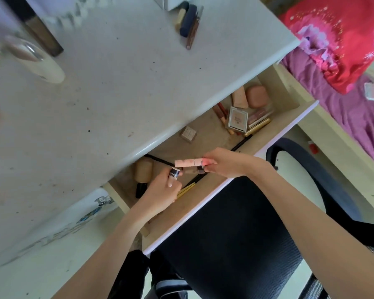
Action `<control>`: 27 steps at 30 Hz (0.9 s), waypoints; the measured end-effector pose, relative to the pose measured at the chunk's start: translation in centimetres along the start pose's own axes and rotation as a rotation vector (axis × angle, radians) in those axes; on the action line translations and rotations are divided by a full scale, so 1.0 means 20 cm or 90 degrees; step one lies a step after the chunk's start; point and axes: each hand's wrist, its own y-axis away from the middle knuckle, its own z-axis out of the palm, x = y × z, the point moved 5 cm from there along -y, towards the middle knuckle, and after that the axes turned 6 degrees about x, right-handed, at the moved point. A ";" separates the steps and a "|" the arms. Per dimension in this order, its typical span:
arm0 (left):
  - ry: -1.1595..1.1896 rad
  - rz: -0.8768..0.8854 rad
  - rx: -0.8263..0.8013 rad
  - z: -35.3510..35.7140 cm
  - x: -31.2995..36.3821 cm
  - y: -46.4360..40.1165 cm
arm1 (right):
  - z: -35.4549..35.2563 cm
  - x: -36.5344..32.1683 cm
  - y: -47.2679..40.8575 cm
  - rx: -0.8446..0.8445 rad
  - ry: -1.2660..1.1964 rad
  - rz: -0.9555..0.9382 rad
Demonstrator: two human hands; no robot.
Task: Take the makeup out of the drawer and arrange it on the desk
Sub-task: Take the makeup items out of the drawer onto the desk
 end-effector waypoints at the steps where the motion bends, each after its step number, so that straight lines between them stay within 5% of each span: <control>1: 0.008 0.015 0.011 -0.02 0.06 0.01 | -0.05 -0.02 0.04 0.018 -0.050 -0.006; 4: 0.033 0.070 0.043 -0.11 0.25 0.00 | -0.20 -0.06 0.11 0.108 -0.256 -0.021; 8: -0.004 0.183 0.147 -0.26 0.52 -0.07 | -0.40 -0.10 0.06 0.264 -0.840 0.053; 10: -0.036 0.211 0.221 -0.33 0.62 -0.15 | -0.50 -0.12 -0.02 0.352 -0.970 0.117; 20: -0.080 0.252 0.362 -0.49 1.00 -0.65 | -0.86 -0.14 -0.45 0.559 -0.917 0.252; 27: -0.076 0.257 0.345 -0.43 1.13 -0.85 | -1.10 -0.14 -0.66 0.645 -0.911 0.262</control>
